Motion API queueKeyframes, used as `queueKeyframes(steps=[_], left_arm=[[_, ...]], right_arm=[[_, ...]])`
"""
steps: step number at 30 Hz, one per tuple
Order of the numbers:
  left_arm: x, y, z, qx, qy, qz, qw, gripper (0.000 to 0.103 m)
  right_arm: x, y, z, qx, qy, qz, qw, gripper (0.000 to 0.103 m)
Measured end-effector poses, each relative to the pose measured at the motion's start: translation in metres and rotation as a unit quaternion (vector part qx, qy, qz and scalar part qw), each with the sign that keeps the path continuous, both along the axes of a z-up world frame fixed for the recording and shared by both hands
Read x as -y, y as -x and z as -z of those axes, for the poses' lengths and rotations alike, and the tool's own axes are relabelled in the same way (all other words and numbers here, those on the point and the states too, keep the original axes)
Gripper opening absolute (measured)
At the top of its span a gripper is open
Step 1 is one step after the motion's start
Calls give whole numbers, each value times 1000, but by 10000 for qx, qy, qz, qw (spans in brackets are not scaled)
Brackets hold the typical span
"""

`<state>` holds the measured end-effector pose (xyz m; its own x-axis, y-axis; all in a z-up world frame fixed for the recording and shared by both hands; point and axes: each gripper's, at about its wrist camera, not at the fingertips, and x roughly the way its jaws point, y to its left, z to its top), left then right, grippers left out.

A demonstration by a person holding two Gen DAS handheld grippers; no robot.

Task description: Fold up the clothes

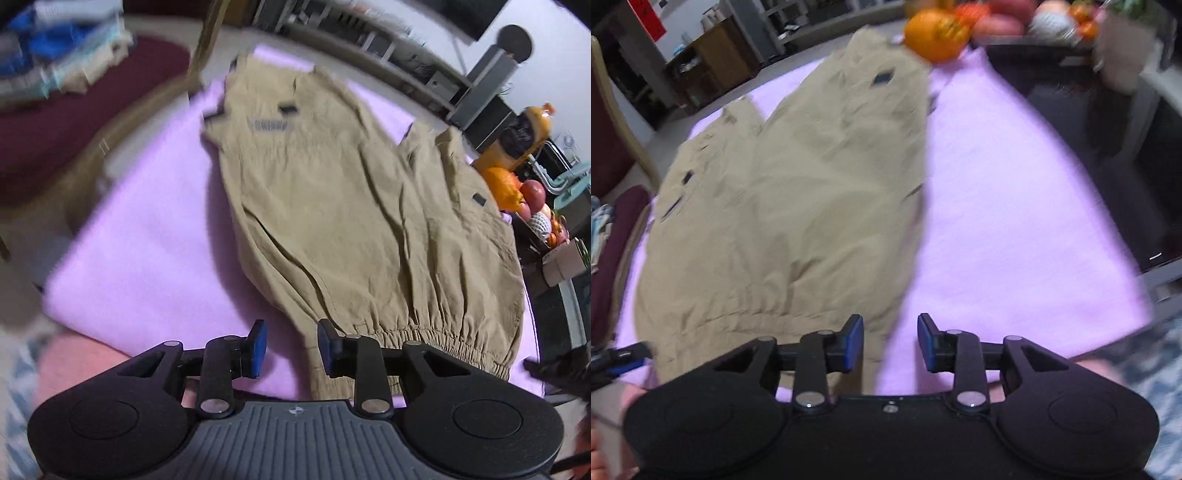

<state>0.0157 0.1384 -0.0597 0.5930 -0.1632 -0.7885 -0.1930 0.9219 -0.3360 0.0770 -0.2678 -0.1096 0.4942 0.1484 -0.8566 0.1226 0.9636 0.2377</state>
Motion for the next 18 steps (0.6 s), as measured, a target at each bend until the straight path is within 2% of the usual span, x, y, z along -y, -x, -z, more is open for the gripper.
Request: queueKeyframes(steps=[2,4,6,8,11,12,13,14,16,18], left_arm=[[-5,1,-6,193,114,-37,9997,27],[1,-11,-6,259,189,4,9995,27],[19,-31,-2,287,-4,170,9994,27],[39,-54,7,289,-189,463,9983,27],[55,-83,32,6,-332,559,9979,26],[52,-88,41,-122,-292,411,9987,25],[43,-86,45,-151,-186,247,9994,17],[34,-84,49,-180,-79,83,9998,13],[17,-80,57,-229,140,-237,9994,13],[-2,-74,59,-273,470,-500,9973,13]], right_arm=[[11,6,-16,265,-248,86,9993,35],[9,2,-26,472,-540,-65,9974,35],[-6,-10,-26,587,-721,-412,9948,33],[-27,-31,-14,566,-968,-808,9904,33],[-43,-70,26,59,-2206,-1154,9685,37],[-45,-78,42,-151,-2464,-1064,9632,37],[-41,-85,59,-354,-2601,-823,9614,37],[-33,-89,76,-517,-2773,-529,9579,25],[-3,-84,99,-517,-3415,108,9384,10],[34,-72,110,-360,-3782,912,9205,4]])
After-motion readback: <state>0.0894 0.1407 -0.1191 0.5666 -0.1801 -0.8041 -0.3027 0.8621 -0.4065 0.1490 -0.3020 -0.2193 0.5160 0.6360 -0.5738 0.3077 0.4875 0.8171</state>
